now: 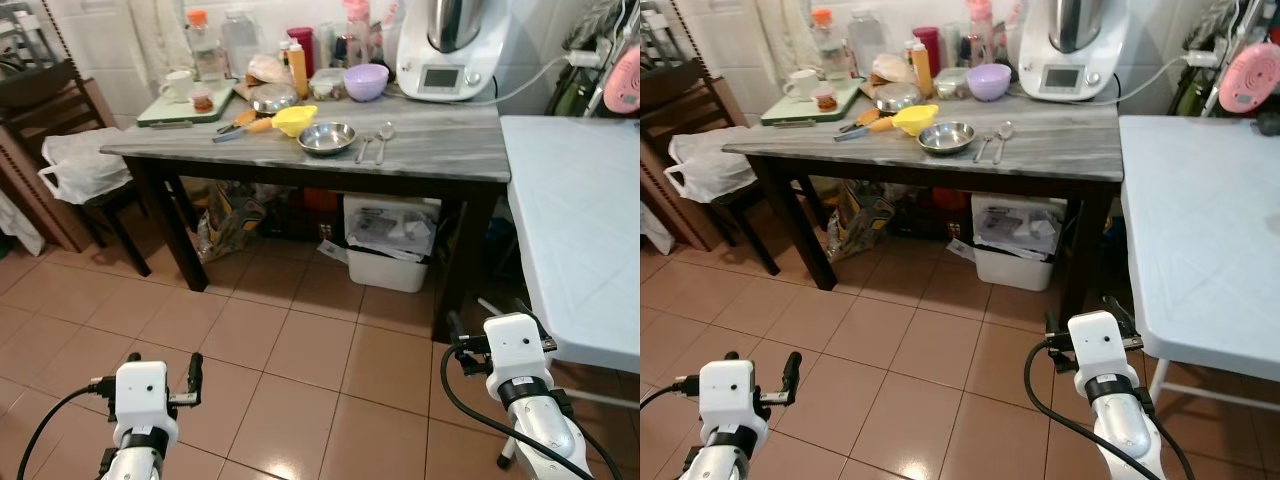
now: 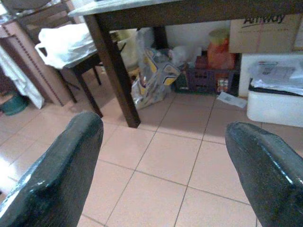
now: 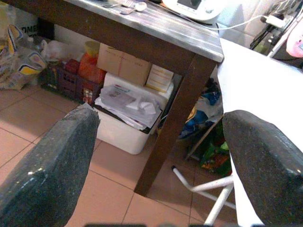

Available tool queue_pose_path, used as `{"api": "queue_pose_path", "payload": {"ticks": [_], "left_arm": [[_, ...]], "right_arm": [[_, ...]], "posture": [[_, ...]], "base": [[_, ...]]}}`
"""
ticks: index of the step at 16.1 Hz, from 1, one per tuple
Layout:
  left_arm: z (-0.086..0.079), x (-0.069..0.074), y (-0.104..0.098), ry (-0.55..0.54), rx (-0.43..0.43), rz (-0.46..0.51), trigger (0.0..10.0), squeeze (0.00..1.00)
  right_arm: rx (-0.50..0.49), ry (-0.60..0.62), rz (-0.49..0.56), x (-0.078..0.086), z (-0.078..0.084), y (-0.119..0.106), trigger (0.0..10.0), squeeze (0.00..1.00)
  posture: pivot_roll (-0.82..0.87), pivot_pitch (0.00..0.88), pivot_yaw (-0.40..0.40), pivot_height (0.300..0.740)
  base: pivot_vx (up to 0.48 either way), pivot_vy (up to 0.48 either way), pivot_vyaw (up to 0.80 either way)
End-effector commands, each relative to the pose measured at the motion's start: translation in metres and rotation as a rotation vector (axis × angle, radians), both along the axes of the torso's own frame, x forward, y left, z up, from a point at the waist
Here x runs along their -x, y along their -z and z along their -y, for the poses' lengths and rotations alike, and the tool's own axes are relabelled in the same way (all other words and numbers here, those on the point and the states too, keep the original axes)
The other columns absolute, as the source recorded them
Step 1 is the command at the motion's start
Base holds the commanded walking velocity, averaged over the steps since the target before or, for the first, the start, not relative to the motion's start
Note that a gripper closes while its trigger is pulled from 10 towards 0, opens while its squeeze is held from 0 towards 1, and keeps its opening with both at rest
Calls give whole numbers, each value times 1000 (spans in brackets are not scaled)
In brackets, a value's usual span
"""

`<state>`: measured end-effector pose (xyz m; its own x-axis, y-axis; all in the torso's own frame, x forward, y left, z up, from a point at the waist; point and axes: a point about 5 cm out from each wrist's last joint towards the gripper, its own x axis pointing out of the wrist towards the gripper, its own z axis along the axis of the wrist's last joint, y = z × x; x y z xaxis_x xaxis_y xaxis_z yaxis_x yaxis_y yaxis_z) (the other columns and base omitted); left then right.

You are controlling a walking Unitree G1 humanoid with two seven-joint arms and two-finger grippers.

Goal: Setting the table

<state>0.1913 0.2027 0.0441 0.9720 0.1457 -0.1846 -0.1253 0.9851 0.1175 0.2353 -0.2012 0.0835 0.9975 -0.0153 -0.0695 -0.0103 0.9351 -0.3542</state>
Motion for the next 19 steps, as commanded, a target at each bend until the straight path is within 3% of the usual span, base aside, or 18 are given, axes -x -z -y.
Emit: {"api": "queue_pose_path", "payload": {"ticks": [1,6,19], "left_arm": [[-1,-6,-10,14,-28,48,10000,0],[7,-22,-28,31,14,119,10000,0],[19,-29,-39,102,70,151,10000,0]], "right_arm": [[-4,-39,48,-7,-10,-12,10000,0],[-18,-69,105,-26,-17,-34,10000,0],[-7,-68,105,-28,-16,-38,10000,0]], "posture": [[-136,2,109,740],[-132,0,103,740],[-139,0,94,740]], "base": [[0,0,0],[0,0,-611],[0,0,-748]]}}
